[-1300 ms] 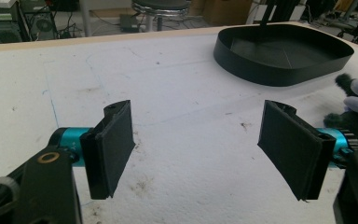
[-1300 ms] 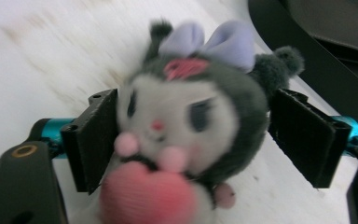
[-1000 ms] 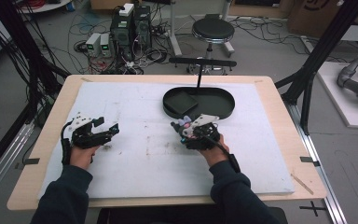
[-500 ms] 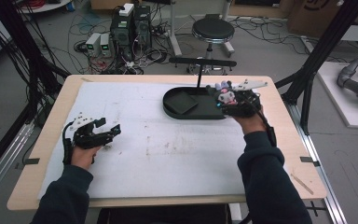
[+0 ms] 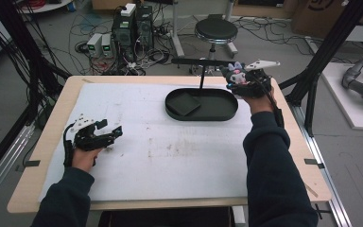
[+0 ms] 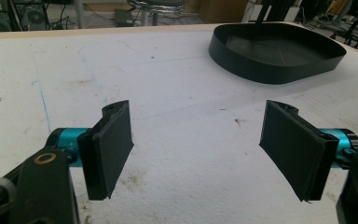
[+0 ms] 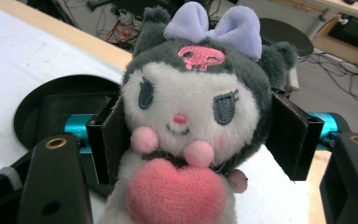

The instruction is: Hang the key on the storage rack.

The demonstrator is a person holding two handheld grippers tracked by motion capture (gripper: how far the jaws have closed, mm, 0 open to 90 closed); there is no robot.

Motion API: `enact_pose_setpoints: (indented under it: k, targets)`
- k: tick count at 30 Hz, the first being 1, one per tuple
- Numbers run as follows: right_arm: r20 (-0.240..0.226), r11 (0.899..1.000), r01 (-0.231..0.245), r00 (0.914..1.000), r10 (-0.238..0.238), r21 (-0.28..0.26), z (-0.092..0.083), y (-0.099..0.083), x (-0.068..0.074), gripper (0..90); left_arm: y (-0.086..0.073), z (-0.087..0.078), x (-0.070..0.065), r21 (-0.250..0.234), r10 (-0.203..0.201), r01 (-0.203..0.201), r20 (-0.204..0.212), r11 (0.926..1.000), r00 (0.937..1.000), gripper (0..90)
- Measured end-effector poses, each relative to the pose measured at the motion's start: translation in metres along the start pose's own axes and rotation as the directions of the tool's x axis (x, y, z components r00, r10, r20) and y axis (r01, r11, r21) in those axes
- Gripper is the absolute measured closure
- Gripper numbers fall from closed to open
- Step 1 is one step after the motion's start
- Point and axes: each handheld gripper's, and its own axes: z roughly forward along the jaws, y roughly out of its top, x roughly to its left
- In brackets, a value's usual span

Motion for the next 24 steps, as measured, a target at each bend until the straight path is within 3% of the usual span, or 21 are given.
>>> enact_pose_setpoints:
  k: [2,5,8,12,17,24]
  targets:
    - [0.032,1.0,0.013,0.9994,-0.012,-0.018,0.002,0.007,-0.002,30.2,0.0,0.0,0.0,-0.001,-0.001,0.001,0.0,1.0,1.0,24.8]
    - [0.102,0.999,-0.015,0.9946,0.019,-0.044,0.003,0.016,-0.008,30.3,0.0,0.0,0.001,-0.001,-0.001,0.001,0.0,1.0,1.0,24.8]
    - [0.14,0.998,-0.042,0.989,0.047,-0.039,0.005,0.017,-0.015,30.3,0.0,-0.001,0.001,-0.002,-0.002,0.002,0.0,1.0,1.0,24.8]
    - [0.148,0.999,-0.054,0.9875,0.055,-0.006,0.007,0.012,-0.019,30.3,0.0,-0.001,0.002,-0.002,-0.005,0.005,-0.001,1.0,1.0,24.8]
    - [0.101,0.997,-0.058,0.9929,0.062,-0.044,-0.001,0.013,-0.016,30.3,0.0,-0.001,0.001,-0.002,-0.003,0.003,0.0,1.0,1.0,24.8]
    - [-0.032,0.994,-0.102,0.9944,0.1,-0.042,-0.012,0.012,-0.015,30.3,0.0,0.0,0.002,0.002,-0.003,0.003,-0.001,1.0,1.0,24.8]
